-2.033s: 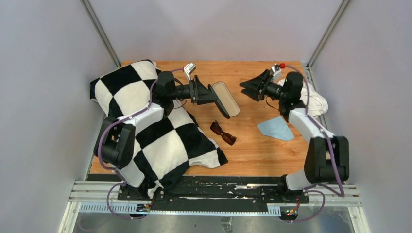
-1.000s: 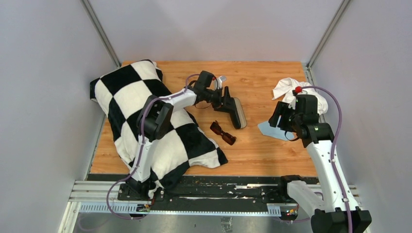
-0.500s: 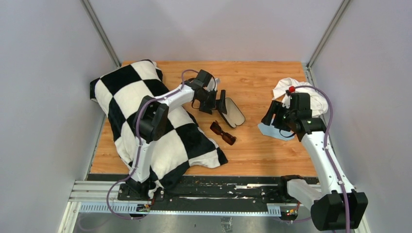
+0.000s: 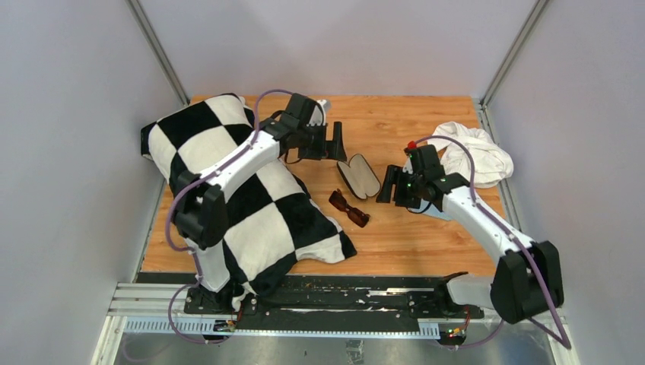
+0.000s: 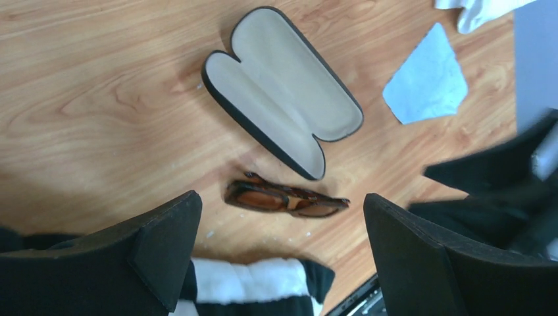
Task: Organize the sunglasses
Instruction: Move the sunglasses case at the center of the board, then adjust the glasses cleaning cloth at the center of the board.
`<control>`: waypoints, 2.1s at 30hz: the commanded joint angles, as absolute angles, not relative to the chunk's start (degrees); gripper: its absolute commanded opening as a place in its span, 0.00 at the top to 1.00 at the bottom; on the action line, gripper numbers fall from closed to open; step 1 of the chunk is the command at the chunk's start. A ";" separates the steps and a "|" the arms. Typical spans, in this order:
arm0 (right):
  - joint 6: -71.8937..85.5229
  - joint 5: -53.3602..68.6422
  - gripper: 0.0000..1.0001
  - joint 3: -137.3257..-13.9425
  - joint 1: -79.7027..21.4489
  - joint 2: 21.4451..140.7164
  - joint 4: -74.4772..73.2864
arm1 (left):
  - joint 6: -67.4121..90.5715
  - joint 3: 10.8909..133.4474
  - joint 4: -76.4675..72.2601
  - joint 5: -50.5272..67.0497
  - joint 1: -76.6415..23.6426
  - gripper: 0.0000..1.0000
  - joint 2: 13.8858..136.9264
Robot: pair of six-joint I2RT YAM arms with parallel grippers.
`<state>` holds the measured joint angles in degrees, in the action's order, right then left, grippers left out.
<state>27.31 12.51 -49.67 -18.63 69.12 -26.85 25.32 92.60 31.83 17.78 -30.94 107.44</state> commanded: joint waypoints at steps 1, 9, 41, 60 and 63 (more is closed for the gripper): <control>31.71 16.31 0.33 -51.61 -20.00 76.52 -24.46 | 25.11 87.69 33.03 15.11 -30.56 0.03 98.55; 34.47 14.19 0.40 -54.20 -20.01 87.41 -20.49 | 25.29 75.15 33.74 18.48 -29.58 0.01 85.00; 5.70 -8.40 0.42 -85.27 -19.26 107.18 -30.82 | 26.50 66.81 28.04 25.01 -29.62 0.01 76.91; 17.43 -8.33 0.56 -59.36 -15.74 86.34 -32.72 | 27.05 67.18 30.05 18.12 -33.53 0.02 72.02; 16.00 -10.15 0.57 -61.38 -16.58 91.38 -32.03 | 27.80 67.27 30.06 18.97 -33.75 0.03 71.89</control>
<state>16.73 -8.36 -58.43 -15.11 87.07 -31.24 27.00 66.35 29.76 19.44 -33.45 71.53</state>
